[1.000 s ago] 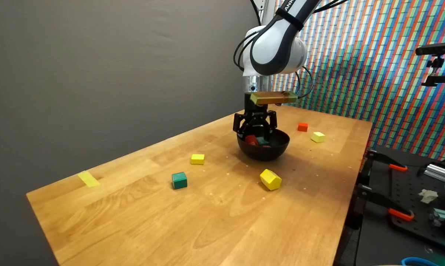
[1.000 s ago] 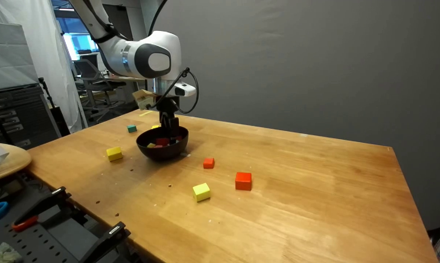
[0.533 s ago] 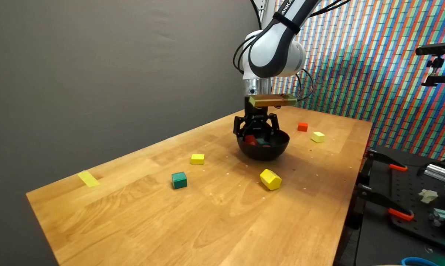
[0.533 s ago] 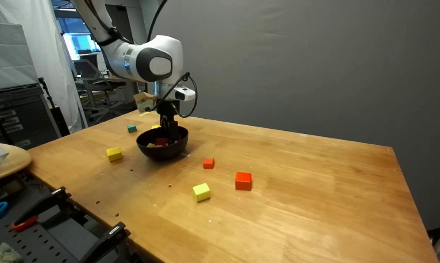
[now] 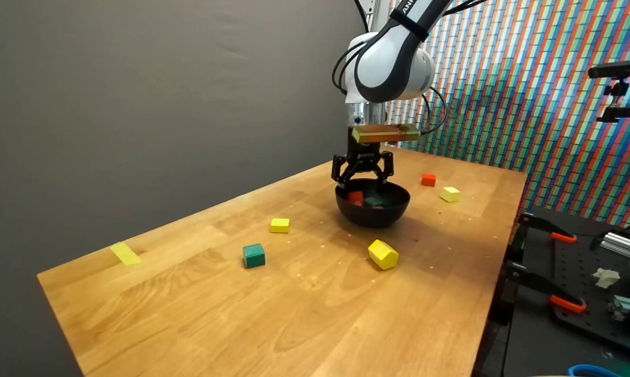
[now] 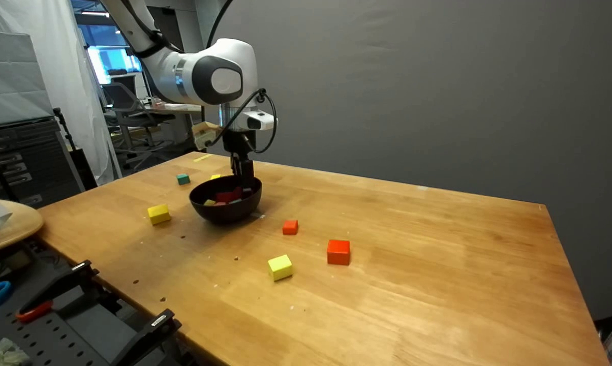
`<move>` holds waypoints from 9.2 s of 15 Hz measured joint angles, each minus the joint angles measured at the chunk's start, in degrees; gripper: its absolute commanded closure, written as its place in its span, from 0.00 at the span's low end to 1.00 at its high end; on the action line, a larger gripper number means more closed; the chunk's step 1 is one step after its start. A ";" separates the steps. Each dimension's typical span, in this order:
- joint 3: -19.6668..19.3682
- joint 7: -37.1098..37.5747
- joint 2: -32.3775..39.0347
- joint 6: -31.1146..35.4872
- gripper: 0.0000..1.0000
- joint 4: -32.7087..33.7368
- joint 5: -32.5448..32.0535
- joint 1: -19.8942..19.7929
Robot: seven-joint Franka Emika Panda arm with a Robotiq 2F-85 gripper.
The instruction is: Remove the objects from the bowl and place them on the table one by one
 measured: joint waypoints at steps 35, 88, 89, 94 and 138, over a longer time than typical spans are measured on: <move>3.12 -14.31 -7.08 -3.88 0.25 -8.22 0.42 -2.09; -2.31 -6.75 -8.63 -5.19 0.00 0.99 -3.50 -5.81; -1.24 -7.83 -9.87 -7.00 0.00 0.39 -2.34 -5.83; 3.15 -10.54 -10.83 -12.45 0.00 -1.51 2.75 -5.77; 1.70 -2.65 0.69 -0.38 0.86 1.21 6.46 -0.38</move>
